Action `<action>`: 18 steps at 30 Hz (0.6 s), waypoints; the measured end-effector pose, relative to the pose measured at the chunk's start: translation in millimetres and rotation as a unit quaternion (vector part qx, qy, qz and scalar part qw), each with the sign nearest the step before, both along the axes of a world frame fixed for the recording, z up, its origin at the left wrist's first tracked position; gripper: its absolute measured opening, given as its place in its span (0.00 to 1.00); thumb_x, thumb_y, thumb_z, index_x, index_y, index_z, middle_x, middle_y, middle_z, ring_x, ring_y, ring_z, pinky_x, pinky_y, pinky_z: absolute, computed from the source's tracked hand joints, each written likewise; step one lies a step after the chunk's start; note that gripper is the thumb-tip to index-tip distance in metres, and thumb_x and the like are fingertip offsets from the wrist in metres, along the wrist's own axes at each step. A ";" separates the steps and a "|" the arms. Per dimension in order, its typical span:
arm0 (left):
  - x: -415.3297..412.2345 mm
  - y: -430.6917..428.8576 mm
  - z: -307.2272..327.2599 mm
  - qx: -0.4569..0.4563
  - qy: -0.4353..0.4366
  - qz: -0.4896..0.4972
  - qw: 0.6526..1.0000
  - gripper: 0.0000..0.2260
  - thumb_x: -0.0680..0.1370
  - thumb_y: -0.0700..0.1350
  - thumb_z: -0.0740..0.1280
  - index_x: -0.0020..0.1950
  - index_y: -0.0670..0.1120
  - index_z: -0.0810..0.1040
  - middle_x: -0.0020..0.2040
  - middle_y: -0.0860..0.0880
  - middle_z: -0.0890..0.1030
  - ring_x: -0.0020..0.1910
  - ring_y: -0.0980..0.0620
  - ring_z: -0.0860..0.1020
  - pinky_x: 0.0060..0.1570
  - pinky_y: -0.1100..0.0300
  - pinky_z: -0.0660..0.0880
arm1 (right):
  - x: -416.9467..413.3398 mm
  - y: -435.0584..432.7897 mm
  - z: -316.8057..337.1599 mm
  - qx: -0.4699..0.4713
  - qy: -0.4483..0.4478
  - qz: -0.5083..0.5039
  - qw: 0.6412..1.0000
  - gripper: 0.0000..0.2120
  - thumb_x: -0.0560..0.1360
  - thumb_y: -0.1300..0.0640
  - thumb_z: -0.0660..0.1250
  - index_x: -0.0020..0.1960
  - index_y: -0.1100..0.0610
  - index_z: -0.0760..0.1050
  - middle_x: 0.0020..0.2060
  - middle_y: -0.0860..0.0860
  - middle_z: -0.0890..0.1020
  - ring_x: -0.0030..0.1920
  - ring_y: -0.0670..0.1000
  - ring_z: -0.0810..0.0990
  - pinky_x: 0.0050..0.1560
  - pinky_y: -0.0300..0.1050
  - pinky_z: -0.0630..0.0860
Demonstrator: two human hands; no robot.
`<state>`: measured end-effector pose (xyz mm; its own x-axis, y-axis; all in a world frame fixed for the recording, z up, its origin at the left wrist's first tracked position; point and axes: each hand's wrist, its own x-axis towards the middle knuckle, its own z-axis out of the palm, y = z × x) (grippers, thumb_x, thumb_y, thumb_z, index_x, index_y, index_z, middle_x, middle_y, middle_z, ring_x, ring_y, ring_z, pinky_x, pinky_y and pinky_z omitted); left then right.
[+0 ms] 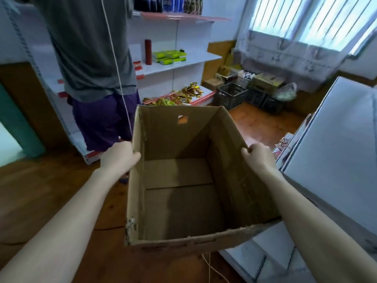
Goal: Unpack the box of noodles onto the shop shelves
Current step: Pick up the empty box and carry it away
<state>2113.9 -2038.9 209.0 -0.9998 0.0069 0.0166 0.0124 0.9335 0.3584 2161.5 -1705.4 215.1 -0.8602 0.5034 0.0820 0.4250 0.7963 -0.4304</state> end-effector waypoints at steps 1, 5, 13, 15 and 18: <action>-21.8 5.2 2.2 -0.005 0.004 -0.015 1.000 0.08 0.77 0.46 0.61 0.44 0.43 0.74 0.35 0.47 0.73 0.34 0.48 0.73 0.32 0.58 0.67 | -10.1 2.1 0.3 0.000 0.001 -0.020 1.000 0.16 0.77 0.51 0.60 0.45 0.63 0.78 0.41 0.58 0.81 0.42 0.59 0.80 0.45 0.51 0.78; -102.3 27.8 8.8 -0.024 0.022 -0.077 0.997 0.08 0.77 0.46 0.60 0.46 0.42 0.75 0.40 0.44 0.76 0.37 0.45 0.74 0.36 0.56 0.70 | -42.7 10.4 1.1 0.007 0.005 -0.093 0.996 0.16 0.77 0.51 0.59 0.47 0.63 0.77 0.40 0.57 0.79 0.41 0.58 0.78 0.42 0.48 0.75; -237.3 117.0 7.0 -0.036 0.065 -0.182 0.980 0.12 0.79 0.47 0.60 0.51 0.38 0.75 0.42 0.43 0.75 0.44 0.39 0.77 0.35 0.55 0.67 | -112.0 54.2 -12.2 0.017 0.017 -0.212 0.977 0.17 0.77 0.50 0.58 0.49 0.63 0.78 0.44 0.59 0.82 0.47 0.60 0.80 0.49 0.56 0.78; -267.4 144.9 5.6 -0.038 0.065 -0.196 0.978 0.11 0.79 0.46 0.60 0.52 0.38 0.75 0.41 0.43 0.74 0.41 0.42 0.75 0.33 0.56 0.65 | -135.4 73.2 -15.5 0.012 0.015 -0.231 0.973 0.16 0.77 0.50 0.58 0.49 0.62 0.77 0.43 0.59 0.81 0.46 0.60 0.80 0.48 0.54 0.78; -311.0 185.5 3.9 -0.057 0.077 -0.210 0.973 0.11 0.79 0.45 0.60 0.50 0.38 0.75 0.36 0.45 0.71 0.36 0.46 0.70 0.28 0.59 0.60 | -170.0 107.0 -22.5 0.005 0.022 -0.247 0.969 0.15 0.77 0.51 0.58 0.48 0.62 0.77 0.42 0.57 0.81 0.45 0.59 0.80 0.46 0.51 0.77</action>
